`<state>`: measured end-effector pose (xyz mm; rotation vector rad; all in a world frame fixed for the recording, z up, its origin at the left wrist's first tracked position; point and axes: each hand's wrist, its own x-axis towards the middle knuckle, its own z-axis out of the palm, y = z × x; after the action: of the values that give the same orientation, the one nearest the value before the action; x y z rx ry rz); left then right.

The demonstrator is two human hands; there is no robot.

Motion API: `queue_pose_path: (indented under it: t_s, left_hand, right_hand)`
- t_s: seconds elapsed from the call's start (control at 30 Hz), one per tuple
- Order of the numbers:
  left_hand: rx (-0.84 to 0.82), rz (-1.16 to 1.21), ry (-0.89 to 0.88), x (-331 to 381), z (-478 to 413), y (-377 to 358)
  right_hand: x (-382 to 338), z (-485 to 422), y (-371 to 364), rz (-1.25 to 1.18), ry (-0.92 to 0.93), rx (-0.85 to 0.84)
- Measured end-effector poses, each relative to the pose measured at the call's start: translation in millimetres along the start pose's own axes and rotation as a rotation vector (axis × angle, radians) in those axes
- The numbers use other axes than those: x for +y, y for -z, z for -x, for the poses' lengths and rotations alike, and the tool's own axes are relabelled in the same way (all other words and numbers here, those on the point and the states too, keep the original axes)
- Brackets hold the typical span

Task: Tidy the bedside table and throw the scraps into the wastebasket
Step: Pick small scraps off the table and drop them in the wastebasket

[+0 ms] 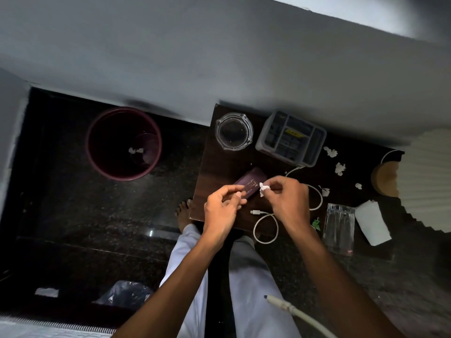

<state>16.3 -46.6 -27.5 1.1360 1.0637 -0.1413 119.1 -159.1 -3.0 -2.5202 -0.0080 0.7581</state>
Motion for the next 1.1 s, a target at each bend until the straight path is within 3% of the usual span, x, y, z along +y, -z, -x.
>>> queue_pose_path:
  t_s: [0.2, 0.53, 0.83, 1.1]
  left_hand:
    - [-0.098, 0.159, -0.034, 14.9, 6.6, 14.4]
    - [0.035, 0.183, -0.001, 24.1, -1.6, 71.9]
    - [0.176, 0.273, 0.073, 28.4, -32.5, 122.7]
    - [0.325, 0.305, 0.119, 23.6, -76.5, 176.4]
  right_hand:
    - [-31.2, 20.1, -1.3, -0.39, 0.01, -0.162]
    - [-75.7, 35.1, -45.9, -0.327, 0.125, -0.194]
    - [-101.8, 36.4, -82.8, -0.668, -0.068, -0.323]
    - [-105.6, 26.8, -106.8, -0.605, -0.117, -0.245]
